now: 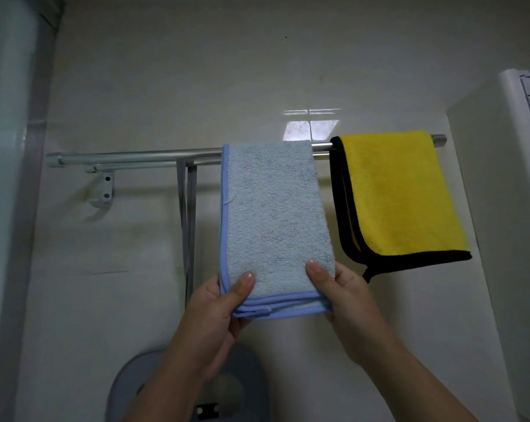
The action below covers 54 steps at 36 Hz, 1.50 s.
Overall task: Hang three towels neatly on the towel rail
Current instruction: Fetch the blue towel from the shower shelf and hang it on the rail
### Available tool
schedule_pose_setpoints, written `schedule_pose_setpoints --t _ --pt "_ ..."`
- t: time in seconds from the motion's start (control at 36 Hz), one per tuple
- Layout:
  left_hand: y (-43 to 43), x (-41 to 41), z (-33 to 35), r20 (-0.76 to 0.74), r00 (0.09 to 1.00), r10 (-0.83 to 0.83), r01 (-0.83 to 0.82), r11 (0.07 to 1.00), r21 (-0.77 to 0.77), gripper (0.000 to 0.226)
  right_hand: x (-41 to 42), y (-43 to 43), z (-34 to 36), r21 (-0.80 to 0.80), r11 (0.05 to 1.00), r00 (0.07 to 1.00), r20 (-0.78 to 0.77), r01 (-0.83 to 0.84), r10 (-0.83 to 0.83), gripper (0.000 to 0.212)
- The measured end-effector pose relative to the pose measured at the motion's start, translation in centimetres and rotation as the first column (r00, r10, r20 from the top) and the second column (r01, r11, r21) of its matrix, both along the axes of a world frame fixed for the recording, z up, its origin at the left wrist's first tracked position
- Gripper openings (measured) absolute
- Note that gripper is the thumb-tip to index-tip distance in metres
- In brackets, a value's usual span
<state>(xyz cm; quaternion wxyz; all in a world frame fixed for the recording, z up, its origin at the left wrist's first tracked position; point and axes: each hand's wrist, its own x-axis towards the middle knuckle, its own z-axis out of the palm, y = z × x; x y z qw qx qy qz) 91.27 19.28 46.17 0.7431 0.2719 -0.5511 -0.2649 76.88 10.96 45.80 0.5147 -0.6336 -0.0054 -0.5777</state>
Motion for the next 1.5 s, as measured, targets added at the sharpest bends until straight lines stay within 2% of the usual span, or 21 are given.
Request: schedule_pose_setpoints --t 0.22,0.33,0.47,0.64,1.14,1.31,1.5 --pt "0.5 -1.1 0.1 -0.009 1.000 -0.015 0.014 0.999 -0.051 0.019 -1.0 0.4 0.4 -0.037 0.999 1.000 -0.003 -0.017 0.017 0.036" --pt "0.4 -1.1 -0.1 -0.031 1.000 -0.004 0.002 0.999 -0.054 0.026 -1.0 0.3 0.1 -0.029 0.999 1.000 -0.014 -0.027 0.027 0.038" --pt "-1.0 -0.6 -0.6 -0.029 0.998 0.062 -0.063 0.998 -0.013 0.013 0.0 -0.8 -0.4 0.035 0.995 0.992 -0.090 0.091 -0.088 0.021" --pt "-2.9 0.2 -1.0 -0.051 0.994 0.096 -0.093 0.994 0.062 0.014 0.7 -1.5 -0.3 0.046 0.980 0.964 -0.192 0.194 -0.182 0.015" --pt "-0.6 -0.8 -0.8 -0.029 0.959 0.281 -0.280 0.959 0.037 0.012 1.4 -0.4 -0.5 0.073 0.979 0.968 -0.181 0.192 -0.177 0.017" --pt "-1.0 -1.6 -0.4 -0.012 0.932 0.362 -0.358 0.927 0.113 0.011 0.9 -0.7 0.0 0.084 0.964 0.947 -0.225 0.254 -0.230 0.017" --pt "-1.3 -2.3 -0.3 -0.016 0.920 0.391 -0.374 0.891 0.256 0.006 0.1 -0.6 0.5 0.150 0.957 0.946 -0.249 0.250 -0.208 0.019"
